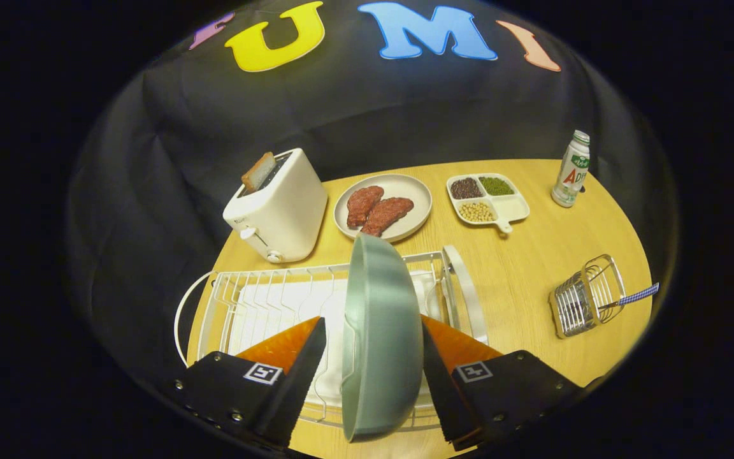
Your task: Take the plate from the dish rack, then take the spoon from the basket and place it into the plate.
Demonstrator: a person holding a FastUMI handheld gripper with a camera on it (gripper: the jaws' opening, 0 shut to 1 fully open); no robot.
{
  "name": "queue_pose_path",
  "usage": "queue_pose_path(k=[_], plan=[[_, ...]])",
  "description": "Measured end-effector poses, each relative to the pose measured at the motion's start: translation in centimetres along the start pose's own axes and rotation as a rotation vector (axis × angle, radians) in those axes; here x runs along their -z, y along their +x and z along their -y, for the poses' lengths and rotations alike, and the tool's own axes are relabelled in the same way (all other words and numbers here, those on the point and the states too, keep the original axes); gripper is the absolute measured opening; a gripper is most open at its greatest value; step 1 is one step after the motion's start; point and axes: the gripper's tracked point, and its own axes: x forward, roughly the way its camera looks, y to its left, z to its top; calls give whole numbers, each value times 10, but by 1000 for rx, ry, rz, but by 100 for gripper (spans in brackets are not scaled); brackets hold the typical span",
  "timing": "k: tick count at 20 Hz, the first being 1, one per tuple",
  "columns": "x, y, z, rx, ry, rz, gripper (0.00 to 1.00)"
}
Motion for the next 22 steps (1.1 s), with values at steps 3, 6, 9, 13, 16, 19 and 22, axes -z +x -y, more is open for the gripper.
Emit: queue_pose_path(k=[3, 6, 9, 13, 16, 19, 22], plan=[[6, 3, -1, 8, -16, -48, 62], [10, 1, 8, 89, -68, -70, 41], [5, -5, 10, 148, -96, -68, 38], [-14, -13, 12, 259, -147, -19, 33], [-18, -13, 5, 340, -249, -18, 33], [-26, -27, -6, 446, -354, 18, 33], [-31, -44, -22, 528, -468, 67, 33]])
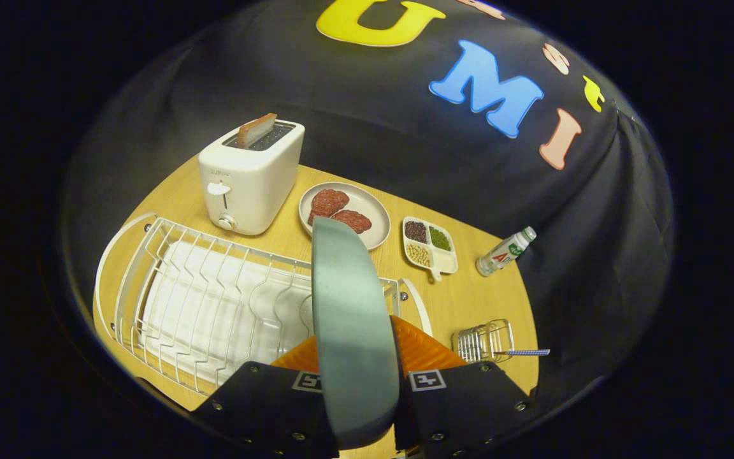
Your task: Take the plate from the dish rack, then take the spoon from the basket and place it into the plate.
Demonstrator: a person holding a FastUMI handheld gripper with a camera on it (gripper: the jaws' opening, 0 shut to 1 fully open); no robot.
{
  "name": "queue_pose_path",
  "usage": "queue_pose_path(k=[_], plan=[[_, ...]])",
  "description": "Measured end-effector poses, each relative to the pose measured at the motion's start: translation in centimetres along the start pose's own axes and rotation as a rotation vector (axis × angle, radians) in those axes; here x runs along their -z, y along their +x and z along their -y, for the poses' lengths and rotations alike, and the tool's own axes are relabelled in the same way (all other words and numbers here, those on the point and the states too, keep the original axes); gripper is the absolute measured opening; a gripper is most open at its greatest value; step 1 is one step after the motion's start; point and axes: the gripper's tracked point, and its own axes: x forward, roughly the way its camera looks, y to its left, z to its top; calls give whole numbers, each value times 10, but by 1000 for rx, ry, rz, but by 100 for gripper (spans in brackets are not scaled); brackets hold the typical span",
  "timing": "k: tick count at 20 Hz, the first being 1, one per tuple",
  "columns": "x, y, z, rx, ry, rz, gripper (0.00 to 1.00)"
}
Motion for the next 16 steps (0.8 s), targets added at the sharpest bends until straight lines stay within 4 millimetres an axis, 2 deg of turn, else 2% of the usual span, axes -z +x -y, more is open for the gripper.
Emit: queue_pose_path(k=[3, 8, 11, 13, 16], plan=[[-5, -27, -7, 18, -61, 36, 33], [4, -76, 14, 59, -69, 98, 33], [22, -104, 27, 52, -29, 117, 33], [39, -116, 32, 42, -9, 117, 33], [76, -127, 37, 14, 26, 94, 33]])
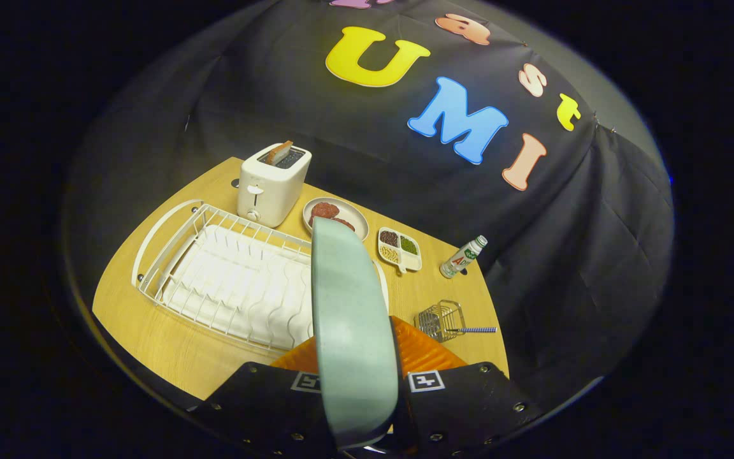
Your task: Take the plate from the dish rack, then take the spoon from the basket and place it into the plate.
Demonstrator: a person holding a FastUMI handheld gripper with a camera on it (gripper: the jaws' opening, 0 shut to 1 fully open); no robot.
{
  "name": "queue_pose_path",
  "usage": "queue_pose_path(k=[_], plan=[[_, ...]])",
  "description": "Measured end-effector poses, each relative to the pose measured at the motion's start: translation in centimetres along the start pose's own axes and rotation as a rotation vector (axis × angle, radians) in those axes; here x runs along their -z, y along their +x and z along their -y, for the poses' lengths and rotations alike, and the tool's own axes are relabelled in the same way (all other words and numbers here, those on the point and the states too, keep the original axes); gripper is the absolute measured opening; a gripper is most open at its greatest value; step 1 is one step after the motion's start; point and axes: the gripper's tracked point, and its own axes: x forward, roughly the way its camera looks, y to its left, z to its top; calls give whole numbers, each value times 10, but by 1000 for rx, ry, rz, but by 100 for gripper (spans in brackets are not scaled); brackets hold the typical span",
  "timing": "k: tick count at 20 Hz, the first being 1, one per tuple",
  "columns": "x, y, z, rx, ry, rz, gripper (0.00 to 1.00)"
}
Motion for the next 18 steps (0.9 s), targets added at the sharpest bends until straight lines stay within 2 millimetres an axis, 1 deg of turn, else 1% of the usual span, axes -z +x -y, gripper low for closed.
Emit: queue_pose_path(k=[2, 6, 9, 11, 13, 15, 18], plan=[[29, -3, 3, -23, 29, -40, 33], [76, 0, 3, -88, 81, -89, 33], [108, 9, -7, -174, 123, -120, 33], [124, 19, -17, -247, 158, -138, 33], [140, 28, -25, -316, 228, -156, 33], [151, 35, -36, -385, 297, -169, 33], [166, 44, -45, -457, 352, -182, 33]])
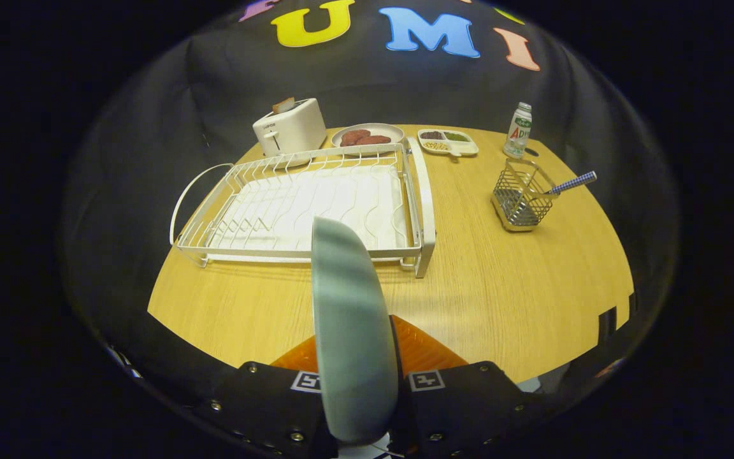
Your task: Take the plate from the dish rack, then take the spoon from the basket and place it into the plate.
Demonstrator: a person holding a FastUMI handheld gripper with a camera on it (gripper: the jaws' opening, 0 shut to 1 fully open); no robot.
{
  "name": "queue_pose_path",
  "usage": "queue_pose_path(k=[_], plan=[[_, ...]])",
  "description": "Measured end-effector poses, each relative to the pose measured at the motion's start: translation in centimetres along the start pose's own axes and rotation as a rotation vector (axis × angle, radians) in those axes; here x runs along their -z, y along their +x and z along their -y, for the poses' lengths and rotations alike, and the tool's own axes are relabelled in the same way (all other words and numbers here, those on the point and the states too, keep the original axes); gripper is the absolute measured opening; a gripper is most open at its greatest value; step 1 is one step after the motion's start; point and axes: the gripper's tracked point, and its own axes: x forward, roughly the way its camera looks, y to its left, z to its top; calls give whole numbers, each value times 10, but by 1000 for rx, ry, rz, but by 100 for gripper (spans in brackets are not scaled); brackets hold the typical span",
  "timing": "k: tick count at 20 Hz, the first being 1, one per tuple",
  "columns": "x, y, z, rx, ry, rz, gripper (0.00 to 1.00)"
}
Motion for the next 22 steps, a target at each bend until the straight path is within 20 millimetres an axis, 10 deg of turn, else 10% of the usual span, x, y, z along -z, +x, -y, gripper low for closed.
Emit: queue_pose_path(k=[13, 22], plan=[[36, 46, -48, -351, 397, -79, 45], [32, 51, -14, -218, 400, -37, 65]])
